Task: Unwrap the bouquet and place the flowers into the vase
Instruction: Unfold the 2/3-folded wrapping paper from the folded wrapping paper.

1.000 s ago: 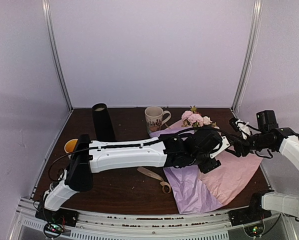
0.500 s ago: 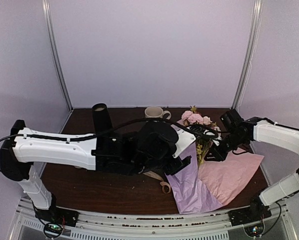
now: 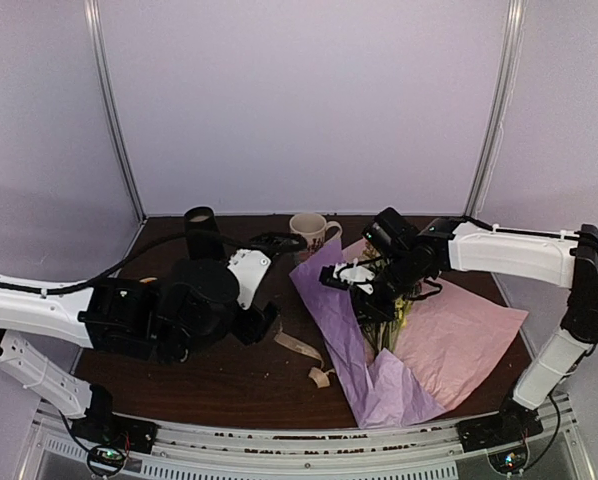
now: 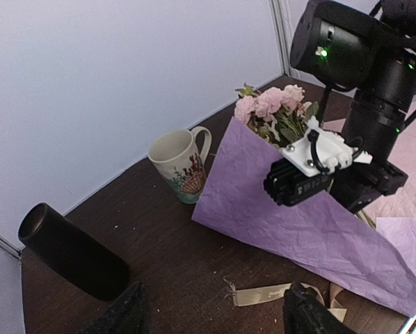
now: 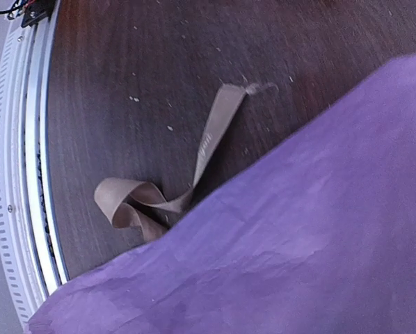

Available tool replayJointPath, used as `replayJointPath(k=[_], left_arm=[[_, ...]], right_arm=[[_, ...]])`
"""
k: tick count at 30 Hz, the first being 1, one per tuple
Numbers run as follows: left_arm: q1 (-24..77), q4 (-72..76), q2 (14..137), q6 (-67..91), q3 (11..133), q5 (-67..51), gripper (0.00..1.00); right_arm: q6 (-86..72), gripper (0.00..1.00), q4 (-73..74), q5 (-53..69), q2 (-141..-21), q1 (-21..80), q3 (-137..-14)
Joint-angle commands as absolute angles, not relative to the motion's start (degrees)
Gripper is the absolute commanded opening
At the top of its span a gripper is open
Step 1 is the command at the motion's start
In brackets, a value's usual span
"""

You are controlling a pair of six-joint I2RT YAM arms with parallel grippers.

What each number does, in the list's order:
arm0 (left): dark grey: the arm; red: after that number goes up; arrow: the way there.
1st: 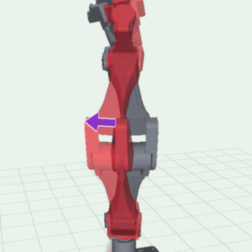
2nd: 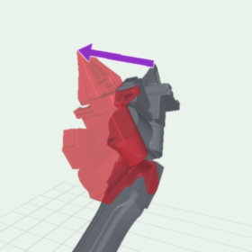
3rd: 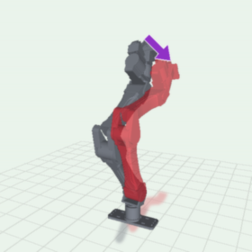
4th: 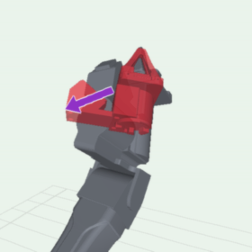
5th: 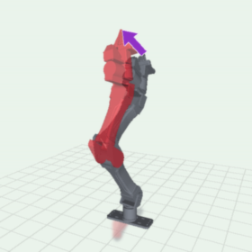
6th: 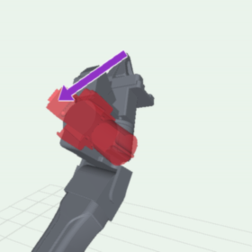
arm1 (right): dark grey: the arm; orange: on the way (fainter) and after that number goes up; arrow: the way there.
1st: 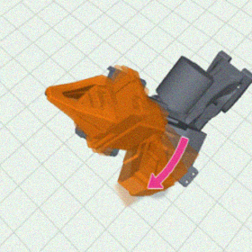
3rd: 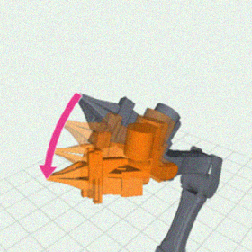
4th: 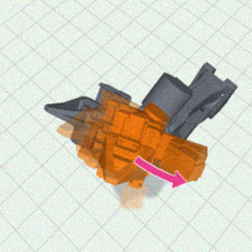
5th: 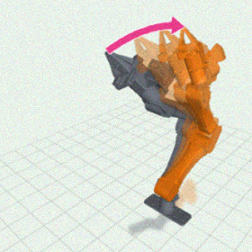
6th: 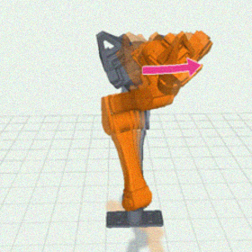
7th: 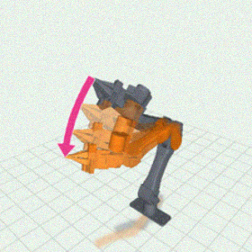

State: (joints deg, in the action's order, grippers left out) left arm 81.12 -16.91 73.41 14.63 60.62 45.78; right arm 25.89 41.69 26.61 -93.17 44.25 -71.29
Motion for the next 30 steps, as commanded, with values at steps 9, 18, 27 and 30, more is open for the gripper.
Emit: replayJointPath(k=[9, 18, 27, 30], left_arm=[[81.39, -13.97, 65.77, 16.18, 58.09, 55.24, 0.68], [81.41, -11.68, 67.40, 13.58, 57.65, 56.50, 0.70], [81.39, -6.68, 71.16, 10.02, 58.34, 55.86, 0.71], [81.21, -5.00, 71.96, 9.77, 57.64, 56.99, 0.75]], right_arm=[[27.84, 0.23, 44.18, 25.60, -116.24, 59.54, -93.78], [25.29, 0.23, 44.34, 22.68, -126.36, 63.11, -99.79], [28.49, 0.31, 44.59, 20.09, -101.78, 57.35, -86.67], [30.18, 0.31, 44.89, 19.00, -93.44, 53.38, -77.87]])
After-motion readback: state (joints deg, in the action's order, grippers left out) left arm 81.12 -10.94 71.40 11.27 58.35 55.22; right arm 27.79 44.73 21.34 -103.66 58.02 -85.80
